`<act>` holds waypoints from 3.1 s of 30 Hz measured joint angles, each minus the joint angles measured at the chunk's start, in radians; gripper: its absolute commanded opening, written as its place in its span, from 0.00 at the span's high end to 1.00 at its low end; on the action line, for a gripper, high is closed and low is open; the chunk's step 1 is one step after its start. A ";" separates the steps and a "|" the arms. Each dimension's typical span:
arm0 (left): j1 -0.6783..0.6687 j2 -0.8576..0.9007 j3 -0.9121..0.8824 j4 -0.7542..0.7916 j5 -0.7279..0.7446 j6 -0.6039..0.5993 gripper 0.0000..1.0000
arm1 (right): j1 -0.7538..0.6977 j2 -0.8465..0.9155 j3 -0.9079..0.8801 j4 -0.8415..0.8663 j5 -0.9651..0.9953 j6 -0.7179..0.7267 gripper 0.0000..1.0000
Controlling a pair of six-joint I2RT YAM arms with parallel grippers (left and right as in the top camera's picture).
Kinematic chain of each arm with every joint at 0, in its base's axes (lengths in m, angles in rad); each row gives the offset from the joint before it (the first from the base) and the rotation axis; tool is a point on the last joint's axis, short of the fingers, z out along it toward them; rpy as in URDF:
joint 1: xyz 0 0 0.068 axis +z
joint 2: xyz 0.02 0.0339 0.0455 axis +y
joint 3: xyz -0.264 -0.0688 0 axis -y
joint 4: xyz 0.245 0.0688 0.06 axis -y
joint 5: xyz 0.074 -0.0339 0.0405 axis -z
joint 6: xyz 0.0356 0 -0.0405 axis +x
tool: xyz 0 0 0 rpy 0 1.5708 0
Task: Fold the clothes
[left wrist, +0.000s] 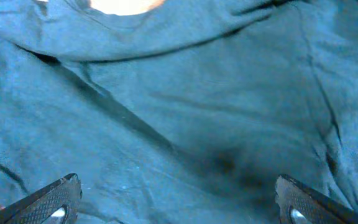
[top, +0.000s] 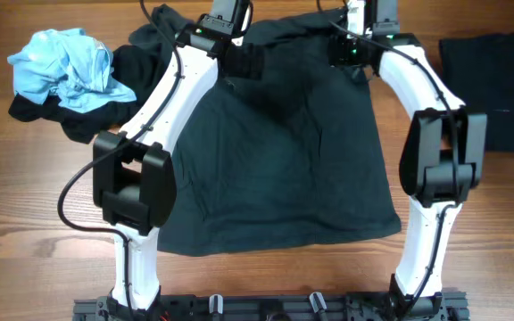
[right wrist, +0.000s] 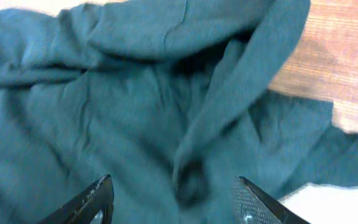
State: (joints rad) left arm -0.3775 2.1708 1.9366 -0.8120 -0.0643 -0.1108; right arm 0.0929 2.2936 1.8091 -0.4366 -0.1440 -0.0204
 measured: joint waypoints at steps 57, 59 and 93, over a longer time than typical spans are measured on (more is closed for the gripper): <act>0.359 -0.377 0.000 -0.401 0.214 -0.192 0.00 | -0.021 -0.276 0.339 -1.168 -0.136 0.280 0.50; 0.369 -0.389 0.000 -0.438 0.219 -0.195 0.01 | 0.053 -0.276 0.315 -1.161 -0.108 0.320 0.90; 0.446 -0.417 0.000 -0.445 0.084 -0.153 0.00 | 0.290 -0.280 -0.531 -0.586 -0.060 0.742 0.96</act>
State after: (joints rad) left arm 0.0685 1.7538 1.9369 -1.2568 0.0196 -0.2638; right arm 0.3824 2.0132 1.2785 -1.0229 -0.2035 0.7216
